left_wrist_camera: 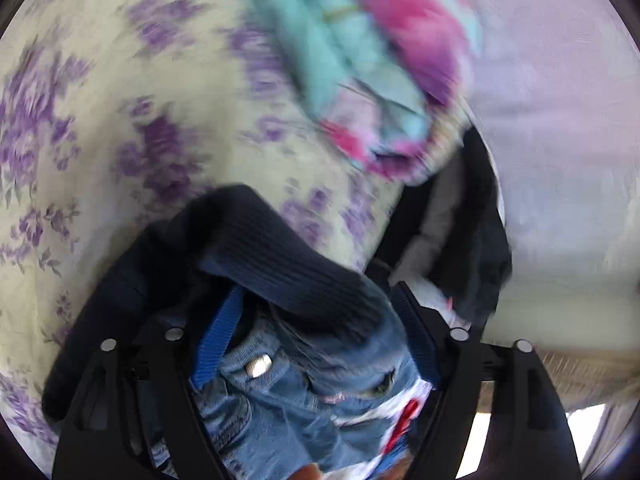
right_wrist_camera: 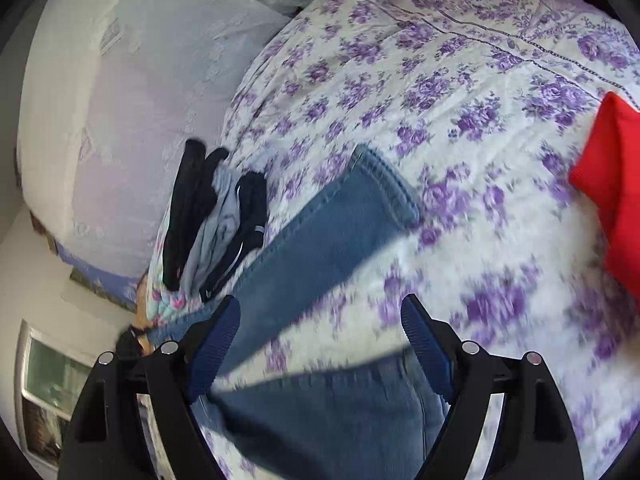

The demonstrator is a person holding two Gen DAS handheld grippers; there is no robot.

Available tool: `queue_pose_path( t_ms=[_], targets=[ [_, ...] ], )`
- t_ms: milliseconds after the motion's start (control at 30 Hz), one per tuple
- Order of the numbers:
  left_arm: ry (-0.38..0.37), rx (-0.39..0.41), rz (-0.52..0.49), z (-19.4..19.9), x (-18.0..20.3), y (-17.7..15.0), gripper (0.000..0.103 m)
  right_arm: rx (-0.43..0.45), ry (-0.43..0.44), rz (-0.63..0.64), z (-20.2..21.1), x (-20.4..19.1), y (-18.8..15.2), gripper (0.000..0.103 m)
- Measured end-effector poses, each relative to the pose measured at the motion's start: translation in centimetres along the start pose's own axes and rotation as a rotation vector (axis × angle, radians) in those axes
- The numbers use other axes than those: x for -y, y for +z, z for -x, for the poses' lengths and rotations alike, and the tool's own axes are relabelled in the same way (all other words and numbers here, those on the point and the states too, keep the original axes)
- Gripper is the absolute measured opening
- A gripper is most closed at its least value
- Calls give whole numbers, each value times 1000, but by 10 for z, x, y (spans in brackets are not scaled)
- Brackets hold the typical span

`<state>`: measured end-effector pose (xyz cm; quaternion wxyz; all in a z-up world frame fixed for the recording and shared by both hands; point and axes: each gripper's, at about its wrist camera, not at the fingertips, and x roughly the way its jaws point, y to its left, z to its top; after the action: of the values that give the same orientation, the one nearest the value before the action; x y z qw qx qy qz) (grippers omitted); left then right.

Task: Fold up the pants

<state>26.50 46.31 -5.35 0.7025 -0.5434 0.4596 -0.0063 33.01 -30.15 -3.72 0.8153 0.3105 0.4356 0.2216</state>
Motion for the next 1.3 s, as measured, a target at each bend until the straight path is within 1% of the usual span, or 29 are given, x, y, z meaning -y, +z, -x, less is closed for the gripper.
queue_pose_path(
  t_ms=[33, 67, 100, 133, 167, 233, 267, 333, 400, 433, 467, 533, 600, 633, 667, 733, 767, 833, 867, 900, 933, 967, 1000, 1033, 1067, 1100, 1200, 1267, 1300],
  targets=[
    [-60, 4, -22, 10, 4, -6, 94, 0, -26, 32, 5, -3, -9, 83],
    [-164, 29, 1, 30, 3, -15, 95, 4, -53, 63, 10, -7, -18, 83],
    [-234, 61, 12, 49, 0, -22, 95, 8, -78, 105, 14, -10, -30, 84],
    [-255, 88, -3, 65, -1, -28, 96, 12, -89, 133, 18, -12, -40, 85],
    [-218, 146, -69, 91, -2, -39, 97, 20, -99, 154, 22, -13, -50, 85],
    [-105, 219, -155, 113, -6, -61, 98, 43, -82, 168, 33, -8, -76, 85],
    [-4, 238, -208, 124, -19, -81, 98, 49, -67, 155, 38, -3, -87, 85],
    [63, 238, -262, 130, -47, -113, 98, 62, -45, 106, 50, 12, -111, 85],
    [62, 224, -261, 128, -72, -138, 98, 50, -42, 55, 56, 27, -130, 85],
    [34, 204, -248, 126, -88, -150, 98, 36, -41, 32, 56, 33, -135, 85],
    [12, 191, -239, 113, -97, -161, 98, 28, -23, 10, 56, 37, -139, 84],
    [1, 186, -239, 106, -103, -172, 97, 41, 4, -26, 62, 41, -141, 84],
    [-4, 181, -270, 86, -99, -177, 97, 37, 105, -81, 65, 46, -136, 84],
    [2, 170, -277, 76, -95, -170, 97, 25, 138, -112, 62, 50, -134, 83],
    [9, 172, -273, 67, -92, -166, 97, 17, 141, -143, 57, 53, -132, 81],
    [27, 201, -259, 50, -87, -155, 98, -4, 160, -184, 41, 55, -129, 61],
    [27, 227, -251, 47, -84, -147, 98, -10, 185, -197, 35, 54, -128, 57],
    [-9, 253, -222, 43, -84, -141, 98, -4, 233, -224, 22, 51, -126, 46],
    [-28, 253, -200, 41, -84, -137, 97, 0, 245, -229, 18, 50, -125, 33],
    [-33, 259, -182, 40, -85, -135, 94, 5, 250, -240, 14, 49, -123, 15],
    [-22, 266, -173, 40, -86, -136, 86, 11, 261, -262, 12, 50, -124, 11],
    [7, 269, -160, 42, -86, -139, 56, 19, 272, -272, 13, 50, -123, 8],
    [5, 263, -151, 46, -89, -141, 34, 30, 277, -270, 19, 48, -123, 7],
    [-32, 254, -141, 51, -91, -144, 33, 41, 282, -260, 25, 44, -123, 6],
    [-66, 253, -143, 57, -92, -148, 26, 45, 291, -253, 31, 41, -123, 6],
    [-75, 257, -159, 62, -90, -151, 23, 50, 303, -246, 39, 34, -122, 6],
    [-106, 269, -168, 73, -78, -167, 19, 84, 323, -226, 65, 16, -115, 4],
    [-176, 279, -165, 89, -68, -177, 19, 116, 344, -222, 87, 5, -104, 3],
    [-203, 285, -161, 96, -61, -180, 19, 144, 328, -200, 101, -3, -93, 0]
  ],
)
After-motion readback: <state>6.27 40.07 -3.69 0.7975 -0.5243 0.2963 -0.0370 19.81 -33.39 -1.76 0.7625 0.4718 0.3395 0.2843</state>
